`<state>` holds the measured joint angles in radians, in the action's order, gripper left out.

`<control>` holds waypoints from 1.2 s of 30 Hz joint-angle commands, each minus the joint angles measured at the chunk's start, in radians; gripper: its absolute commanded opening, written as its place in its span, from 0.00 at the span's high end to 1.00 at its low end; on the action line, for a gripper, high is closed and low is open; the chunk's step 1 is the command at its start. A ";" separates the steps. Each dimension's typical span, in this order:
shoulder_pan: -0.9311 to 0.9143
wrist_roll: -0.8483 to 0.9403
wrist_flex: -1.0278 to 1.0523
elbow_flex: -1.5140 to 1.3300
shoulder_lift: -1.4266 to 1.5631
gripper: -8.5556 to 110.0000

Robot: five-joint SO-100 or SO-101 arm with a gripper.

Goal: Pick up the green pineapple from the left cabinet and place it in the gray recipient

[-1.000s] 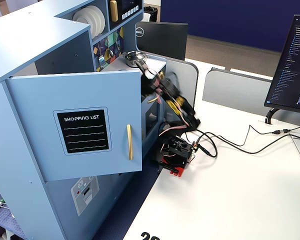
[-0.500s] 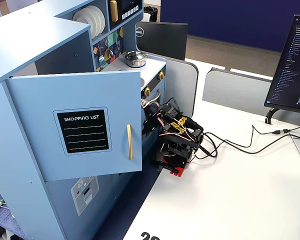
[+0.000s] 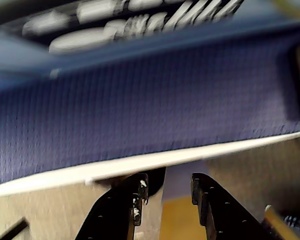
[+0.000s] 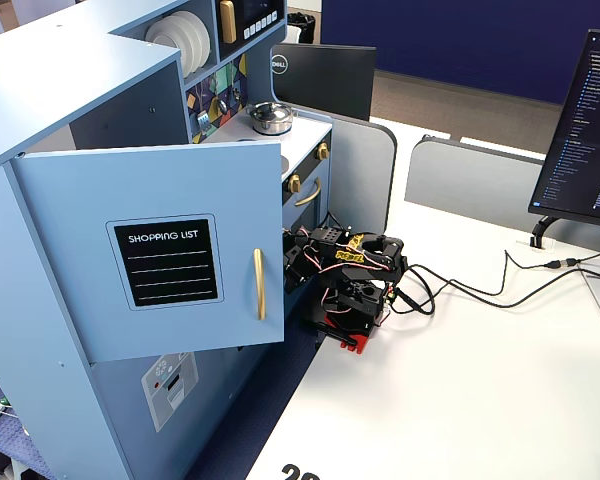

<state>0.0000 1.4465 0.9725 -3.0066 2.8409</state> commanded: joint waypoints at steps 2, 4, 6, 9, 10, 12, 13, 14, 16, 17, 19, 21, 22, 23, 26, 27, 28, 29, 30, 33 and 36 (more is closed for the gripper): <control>-0.003 -0.020 0.216 0.005 0.072 0.93; -0.021 0.006 0.330 0.005 0.146 0.93; -0.037 0.040 0.405 0.005 0.210 0.93; -0.041 0.078 0.502 0.005 0.288 0.92; -0.034 0.083 0.537 0.005 0.318 0.92; -0.031 0.061 0.557 0.005 0.337 0.91; -0.037 0.063 0.557 0.005 0.337 0.91; -0.041 0.063 0.557 0.005 0.337 0.90; -0.046 0.064 0.557 0.005 0.337 0.88; -0.046 0.064 0.557 0.005 0.337 0.88; -0.044 0.064 0.557 0.005 0.337 0.88; -0.043 0.064 0.557 0.005 0.337 0.88; -0.043 0.064 0.557 0.005 0.337 0.88; -0.043 0.064 0.557 0.005 0.337 0.88; -0.043 0.064 0.557 0.005 0.337 0.88; -0.043 0.064 0.557 0.005 0.337 0.88; -0.043 0.064 0.557 0.005 0.337 0.88; -0.043 0.064 0.557 0.005 0.337 0.88; -0.043 0.064 0.557 0.005 0.337 0.88; -0.043 0.064 0.557 0.005 0.337 0.88; -0.043 0.064 0.557 0.005 0.337 0.88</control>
<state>-0.0307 1.5094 1.3468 -3.0035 3.1845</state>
